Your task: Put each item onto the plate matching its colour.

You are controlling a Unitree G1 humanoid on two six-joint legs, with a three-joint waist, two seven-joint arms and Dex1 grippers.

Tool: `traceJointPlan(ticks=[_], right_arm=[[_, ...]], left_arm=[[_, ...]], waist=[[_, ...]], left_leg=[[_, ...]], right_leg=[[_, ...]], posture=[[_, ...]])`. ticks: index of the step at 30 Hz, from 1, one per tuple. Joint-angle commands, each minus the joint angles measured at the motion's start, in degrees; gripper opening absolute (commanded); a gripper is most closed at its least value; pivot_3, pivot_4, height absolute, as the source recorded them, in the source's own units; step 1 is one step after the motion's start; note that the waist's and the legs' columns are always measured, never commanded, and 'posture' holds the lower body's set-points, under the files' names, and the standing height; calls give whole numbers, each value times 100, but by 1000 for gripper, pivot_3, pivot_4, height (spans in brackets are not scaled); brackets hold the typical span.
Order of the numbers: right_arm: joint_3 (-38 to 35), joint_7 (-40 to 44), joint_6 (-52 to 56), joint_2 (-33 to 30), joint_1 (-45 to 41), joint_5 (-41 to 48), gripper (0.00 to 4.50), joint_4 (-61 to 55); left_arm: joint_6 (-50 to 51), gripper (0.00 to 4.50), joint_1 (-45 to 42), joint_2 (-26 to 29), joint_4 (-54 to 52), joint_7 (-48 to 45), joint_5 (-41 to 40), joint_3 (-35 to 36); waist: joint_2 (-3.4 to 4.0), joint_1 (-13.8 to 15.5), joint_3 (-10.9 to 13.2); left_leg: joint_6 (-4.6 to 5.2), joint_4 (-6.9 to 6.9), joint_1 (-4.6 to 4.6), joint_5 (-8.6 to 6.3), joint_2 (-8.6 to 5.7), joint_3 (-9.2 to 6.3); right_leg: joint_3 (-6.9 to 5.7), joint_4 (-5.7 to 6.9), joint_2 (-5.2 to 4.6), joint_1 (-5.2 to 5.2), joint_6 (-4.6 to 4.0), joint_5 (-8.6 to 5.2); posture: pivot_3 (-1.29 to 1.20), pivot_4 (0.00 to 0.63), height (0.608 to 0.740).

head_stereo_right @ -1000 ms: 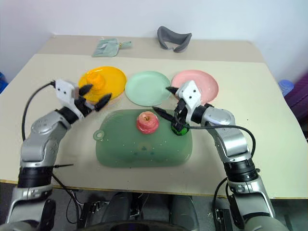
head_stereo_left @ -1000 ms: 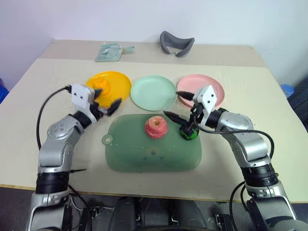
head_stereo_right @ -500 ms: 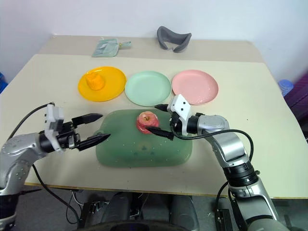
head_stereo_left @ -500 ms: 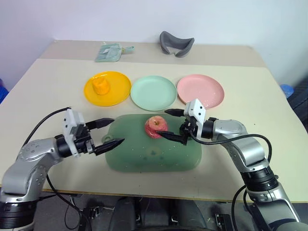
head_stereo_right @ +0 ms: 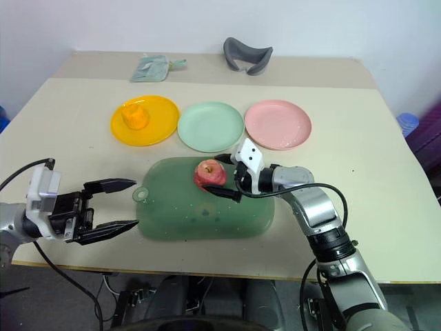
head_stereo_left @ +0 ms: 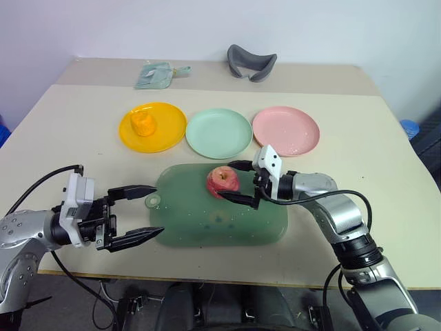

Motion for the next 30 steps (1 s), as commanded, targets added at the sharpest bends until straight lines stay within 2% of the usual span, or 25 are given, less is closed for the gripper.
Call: traceJointPlan(ticks=[1, 4, 7, 8, 13, 17, 23, 30], right_arm=[[11, -10, -130, 82, -137, -36, 4500, -16], [28, -52, -176, 153, -159, -103, 3685, 97], [49, -93, -302, 183, -167, -216, 2307, 212], [28, -141, -323, 204, -192, -247, 2081, 243], [-227, -316, -387, 259, -459, -215, 2081, 348], [-717, -618, -494, 232, -1076, -162, 2081, 904], [-1190, -808, -1191, -89, -2013, -470, 2081, 2671], [-1397, -916, -2325, -245, -2918, -852, 2081, 5608]], left_arm=[[-129, 4450, 11, 46, -222, 62, 4, 131], [-163, 4500, 7, 41, -215, 93, 46, 92], [-198, 4500, 12, 32, -215, 128, 74, 60], [-201, 4500, 14, 26, -216, 137, 76, 58], [-263, 4500, -34, -59, -192, 252, 151, -16], [-305, 4500, -199, -176, -199, 524, 298, -200], [-314, 4500, -496, -251, -75, 962, 748, -612], [-414, 4500, -662, -370, 41, 1157, 955, -805]], waist=[[0, 3, 0], [0, 0, 0], [0, -3, 0], [0, -3, 0], [1, -2, 1], [5, 6, 3], [6, -1, 4], [25, -41, 15]], left_leg=[[0, 0, 0, 0, 0, 0], [0, 0, 0, 0, 0, 0], [0, 0, 0, 0, 0, 0], [0, 0, 0, 0, 0, 0], [0, -1, 0, 0, 0, 0], [0, 1, 0, 0, 0, 1], [0, -1, -1, 0, -2, 9], [0, -4, -1, 1, -1, 21]], right_leg=[[0, 0, 0, 0, 0, 0], [0, 0, -1, 0, 0, 0], [0, 0, 1, 0, 0, 0], [0, 0, 0, 0, 0, 0], [0, 0, 0, 0, 0, 0], [0, 1, 0, -1, 0, 1], [0, -1, 0, 0, 0, 0], [1, -1, 2, -3, 0, 1]], posture=[[0, 150, 740], [0, 150, 740], [0, 150, 740], [0, 150, 740], [0, 150, 740], [0, 150, 740], [0, 150, 740], [0, 150, 740]])
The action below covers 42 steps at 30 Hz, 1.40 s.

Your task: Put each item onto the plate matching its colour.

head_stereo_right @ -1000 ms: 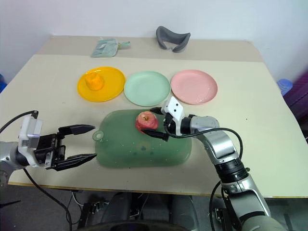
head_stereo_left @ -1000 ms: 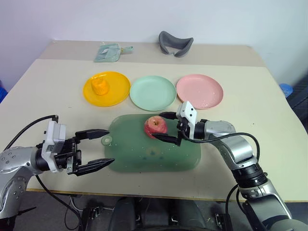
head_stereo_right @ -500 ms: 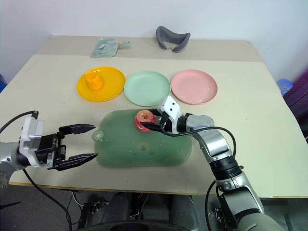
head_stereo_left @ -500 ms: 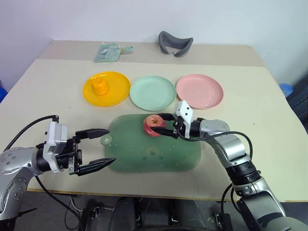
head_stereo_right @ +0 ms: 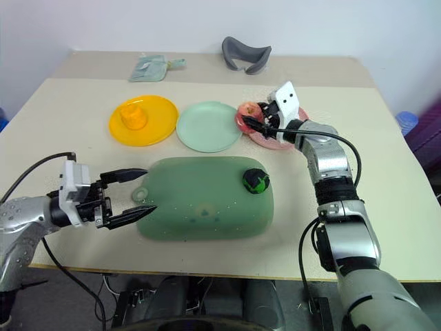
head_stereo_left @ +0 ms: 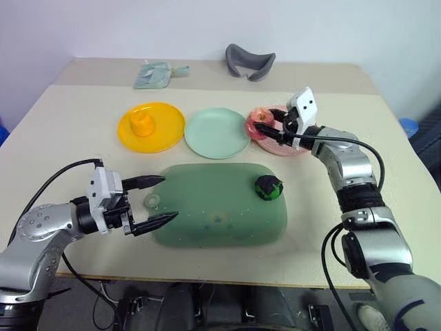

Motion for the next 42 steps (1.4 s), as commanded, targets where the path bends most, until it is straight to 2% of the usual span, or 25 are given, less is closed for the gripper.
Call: traceJointPlan(ticks=[1, 6, 7, 8, 10, 15, 17, 22, 24, 29, 34, 42], right_arm=[[-167, -87, -689, -80, -445, -199, 2081, 1062], [-300, -189, -1079, 26, -826, -284, 2081, 2063], [-311, -221, -1173, 34, -883, -309, 3046, 2136], [-319, -240, -1259, 33, -928, -330, 3378, 2167], [-362, -355, -1380, 5, -997, -355, 4408, 2158], [-477, 81, -1236, -210, -855, -207, 4463, 1531], [-531, 412, -966, -396, -551, -66, 4463, 920], [-689, 1072, 457, -911, 845, 629, 4463, -1618], [-717, 1337, 1166, -1158, 1758, 1020, 4463, -2880], [-867, 1177, 2422, -1209, 3094, 1835, 4463, -4805], [-592, 1138, 2684, -1164, 3680, 1867, 4463, -5335], [-111, 1146, 2474, -924, 3675, 1663, 4463, -5024]], left_arm=[[-144, 4500, -18, -25, -38, 35, 57, -18], [-159, 4500, 30, -18, -50, 32, 38, 34], [-147, 4500, 34, -15, -68, 38, 20, 47], [-135, 4500, 37, -13, -84, 44, 6, 53], [-116, 4500, 40, -13, -110, 47, -17, 53], [-88, 4500, 39, 4, -130, 17, -45, 23], [-72, 4500, 15, 28, -118, -20, -48, -3], [-40, 4500, -122, 62, 3, -109, -57, -68], [-46, 4500, -219, 73, 87, -157, -42, -127], [43, 4500, -421, 105, 223, -313, -91, -262], [71, 4500, -634, 102, 363, -413, -60, -356], [26, 4500, -728, 51, 427, -436, -1, -424]], waist=[[6, -19, 3], [13, -93, 8], [13, -104, 8], [13, -109, 8], [17, -113, 10], [32, -116, 20], [34, -103, 20], [33, -9, 20], [34, 26, 20], [35, 18, 20], [33, 45, 20], [33, 54, 20]], left_leg=[[0, 0, 0, 0, 0, 1], [-1, 3, 0, 1, 1, -1], [-1, 3, 1, 1, 1, -2], [-1, 2, 1, 1, 1, -2], [-1, 2, 0, 1, 2, -3], [-2, 1, 0, 1, 2, -3], [-2, 1, 0, 1, 2, -5], [0, 1, -1, 0, 1, -16], [0, 1, 0, 0, 2, -16], [-1, 2, 1, 0, 2, -15], [0, 2, 3, 0, 1, -17], [1, 4, 2, 0, 0, -17]], right_leg=[[0, 0, 0, 0, 0, 0], [0, 2, 0, 3, 1, 0], [0, 2, 0, 4, 1, 0], [0, 2, 0, 3, 1, 0], [0, 2, 0, 3, 1, 0], [2, 3, 0, 1, 1, 0], [3, 3, -1, 1, 1, 0], [3, -2, -5, 5, 3, 0], [3, 0, -4, 3, 3, 0], [5, 1, -2, 2, 2, 1], [4, 0, 0, 5, 2, 0], [4, 0, 0, 4, 2, 1]], posture=[[0, 150, 740], [0, 150, 740], [0, 150, 740], [0, 150, 740], [0, 150, 740], [0, 150, 740], [0, 150, 740], [0, 150, 740], [0, 150, 740], [0, 150, 740], [0, 150, 740], [0, 150, 740]])
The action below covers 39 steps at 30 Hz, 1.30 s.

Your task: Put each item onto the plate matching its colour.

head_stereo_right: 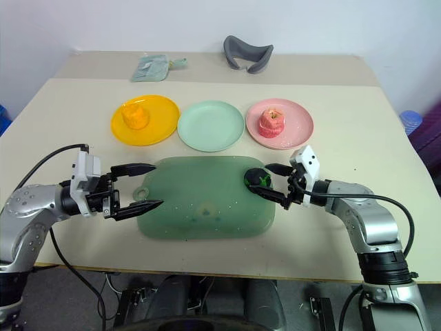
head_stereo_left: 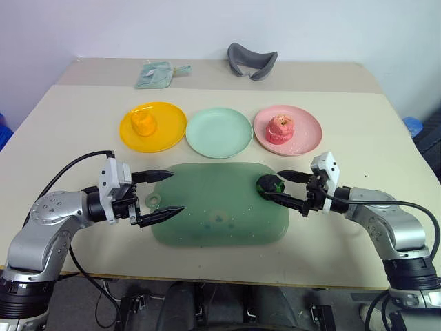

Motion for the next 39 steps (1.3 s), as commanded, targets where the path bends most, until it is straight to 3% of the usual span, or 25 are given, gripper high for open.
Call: traceJointPlan(ticks=[1, 2, 4, 9, 14, 17, 22, 27, 30, 33, 34, 36, 39], right_arm=[[144, -32, -232, 133, -149, -145, 4463, 147], [185, -46, -264, 179, -204, -181, 4463, 214], [235, -140, -316, 292, -346, -254, 3932, 349], [254, -288, -514, 447, -544, -364, 1761, 387], [440, -723, -888, 871, -1081, -714, 1761, 520], [724, -1257, -1341, 1492, -1769, -1195, 1761, 1068], [938, -1849, -2371, 2416, -2933, -1840, 1761, 2992], [821, -2001, -3727, 2966, -4046, -2164, 1761, 5925], [789, -2131, -4277, 3045, -4349, -2348, 2689, 6833], [591, -2382, -4726, 3017, -4531, -2350, 4192, 7019], [521, -2384, -4830, 2963, -4517, -2318, 4464, 6914], [454, -2323, -5001, 2782, -4320, -2307, 4464, 6496], [374, -2045, -4856, 2399, -3447, -2136, 4464, 4971]], left_arm=[[-63, 4500, -23, -3, -80, 0, -19, -6], [-66, 4500, 0, -7, -103, 9, -17, -1], [-72, 4500, 54, -9, -146, 44, -14, 35], [-75, 4500, 253, -4, -298, 173, -38, 158], [-33, 4500, 508, -17, -488, 405, -58, 268], [-80, 4500, 619, -67, -516, 726, 141, 280], [-162, 4500, 674, -138, -534, 1217, 537, 214], [-168, 4500, 821, -274, -737, 1489, 604, 182], [-162, 4500, 1018, -394, -907, 1685, 574, 283], [-20, 4500, 1199, -463, -1065, 1828, 419, 410], [171, 4500, 1291, -419, -1138, 1724, 186, 416], [319, 4500, 1392, -430, -1260, 1612, -135, 450], [46, 4500, 1267, -591, -1098, 1844, 71, 513]], waist=[[-1, -1, 0], [0, -1, 0], [-1, -3, 0], [-1, -2, 0], [-1, -18, 0], [-1, -57, 0], [0, -93, 0], [-1, -111, 0], [0, -161, 1], [2, -183, 2], [2, -186, 2], [4, -179, 3], [2, -136, 2]], left_leg=[[0, 0, 0, 0, 0, 0], [0, 1, 0, 0, 0, 1], [0, 0, 0, 0, 0, 1], [0, 0, -1, 0, 0, 0], [0, 0, 0, 0, 1, 0], [-1, -1, 0, 1, 3, 1], [-5, -2, -6, 3, 3, 6], [-3, 1, -5, 3, 1, 15], [-4, -4, -5, 2, 1, 16], [-4, -4, -6, 3, 3, 14], [-4, -3, -5, 3, 4, 12], [-6, -2, -4, 4, 5, 7], [-5, -3, -5, 3, 4, 0]], right_leg=[[0, 0, 0, 0, 0, 0], [0, 0, 0, 0, 0, 0], [0, 0, 0, 0, 0, 0], [0, 0, 0, 0, 0, 0], [0, 1, 0, -2, 0, 0], [0, 3, 2, -4, -1, 0], [-1, 4, 5, -6, -1, 0], [-1, 5, 3, -5, -1, 0], [-1, 2, 3, -5, -1, 0], [0, 4, 3, -6, -1, 0], [0, 6, 3, -6, -1, 0], [1, 7, 3, -6, -1, 0], [1, 5, -2, -3, 0, 0]], posture=[[0, 150, 740], [0, 150, 740], [0, 150, 740], [0, 150, 740], [0, 150, 740], [0, 150, 740], [0, 150, 740], [0, 150, 740], [0, 150, 740], [0, 150, 740], [0, 150, 740], [0, 150, 740], [0, 150, 740]])
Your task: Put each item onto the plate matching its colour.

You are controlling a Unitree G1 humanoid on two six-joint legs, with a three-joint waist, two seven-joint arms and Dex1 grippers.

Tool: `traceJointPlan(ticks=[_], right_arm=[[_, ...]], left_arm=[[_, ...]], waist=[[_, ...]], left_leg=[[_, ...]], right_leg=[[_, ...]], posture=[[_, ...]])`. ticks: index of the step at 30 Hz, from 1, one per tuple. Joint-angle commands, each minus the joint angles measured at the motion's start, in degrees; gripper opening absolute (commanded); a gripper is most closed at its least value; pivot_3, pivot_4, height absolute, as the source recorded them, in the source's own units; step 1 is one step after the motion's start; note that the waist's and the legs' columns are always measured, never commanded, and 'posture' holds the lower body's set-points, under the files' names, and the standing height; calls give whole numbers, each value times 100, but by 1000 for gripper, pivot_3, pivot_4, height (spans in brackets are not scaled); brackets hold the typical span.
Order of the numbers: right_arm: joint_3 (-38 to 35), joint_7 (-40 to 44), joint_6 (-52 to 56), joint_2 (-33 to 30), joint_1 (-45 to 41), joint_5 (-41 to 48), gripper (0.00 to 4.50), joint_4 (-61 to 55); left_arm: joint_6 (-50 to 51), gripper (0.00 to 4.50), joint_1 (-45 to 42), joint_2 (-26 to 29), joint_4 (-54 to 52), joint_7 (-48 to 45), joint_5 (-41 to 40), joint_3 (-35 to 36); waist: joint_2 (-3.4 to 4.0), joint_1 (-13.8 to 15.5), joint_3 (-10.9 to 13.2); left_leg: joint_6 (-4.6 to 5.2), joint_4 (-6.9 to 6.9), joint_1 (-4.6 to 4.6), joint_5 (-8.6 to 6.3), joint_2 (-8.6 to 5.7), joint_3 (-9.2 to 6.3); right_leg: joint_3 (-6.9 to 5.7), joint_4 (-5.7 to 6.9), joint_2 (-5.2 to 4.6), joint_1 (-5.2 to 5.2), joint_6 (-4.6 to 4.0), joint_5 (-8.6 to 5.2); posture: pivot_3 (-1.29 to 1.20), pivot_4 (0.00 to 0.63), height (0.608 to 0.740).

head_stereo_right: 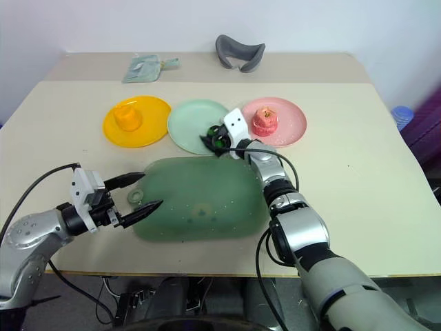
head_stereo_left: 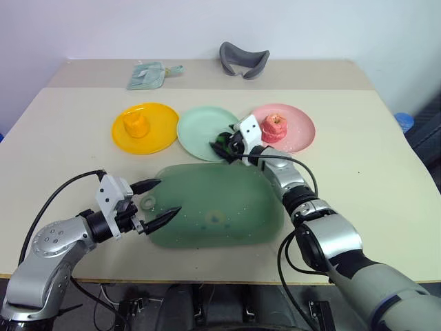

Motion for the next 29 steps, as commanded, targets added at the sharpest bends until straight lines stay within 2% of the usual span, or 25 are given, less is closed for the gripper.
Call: traceJointPlan(ticks=[1, 3, 5, 9, 11, 14, 18, 25, 29], right_arm=[[-166, 277, 101, -424, 933, 221, 4464, -1910], [-260, 456, 623, -780, 1770, 495, 4464, -3394], [-452, 423, 1169, -1064, 2415, 762, 4464, -4532], [-898, 354, 1909, -1644, 3721, 1069, 4464, -6051], [-1125, 515, 1921, -1951, 4547, 1109, 4464, -6538], [-1424, 659, 2013, -2214, 5436, 1288, 4464, -7041], [-1822, 710, 2046, -2354, 6047, 1528, 4464, -7357], [-2007, 824, 1803, -2339, 6439, 1581, 4464, -7290], [-2150, 732, 1767, -2288, 6449, 1652, 4464, -7119]], left_arm=[[-349, 4500, -149, -147, 15, 236, 152, 228], [-906, 4500, -253, -414, 280, 400, 463, 243], [-1035, 4500, -309, -540, 467, 485, 555, 237], [-1072, 4500, -379, -503, 728, 345, 548, 197], [-1016, 4500, -324, -439, 775, 276, 522, 227], [-1077, 4500, -154, -292, 833, 76, 512, 371], [-1021, 4500, 31, -88, 839, -104, 405, 582], [-1021, 4500, 343, 231, 968, -577, 258, 931], [-1151, 4500, 349, 219, 1022, -572, 370, 953]], waist=[[-4, 40, -2], [-5, 104, -4], [-3, 120, -3], [-2, 110, -3], [-6, 145, -5], [-9, 147, -6], [-8, 103, -6], [-12, 151, -9], [-14, 151, -9]], left_leg=[[0, 1, 0, 0, 0, -1], [2, -1, 2, -2, -3, -6], [4, 2, 1, -3, -5, -2], [3, 1, 4, -2, -2, 1], [2, -2, 5, -3, -2, -2], [3, -4, 6, -4, -4, -1], [1, -2, 12, -3, -1, -1], [4, -2, 12, -4, -2, -3], [6, 1, 12, -5, -3, -3]], right_leg=[[0, 0, 0, 1, 0, 0], [-2, -6, -4, 8, 1, 0], [-1, -3, -6, 5, 2, 1], [0, -1, -1, 1, 1, 1], [-1, -4, 1, 3, 0, 0], [-1, -11, 0, 7, 1, 0], [1, -4, 4, 7, 0, 0], [1, -6, 2, 9, -1, -1], [1, -6, 0, 11, -1, -1]], posture=[[0, 150, 740], [0, 150, 740], [0, 150, 740], [0, 150, 740], [0, 150, 740], [0, 150, 740], [0, 150, 740], [0, 150, 740], [0, 150, 740]])
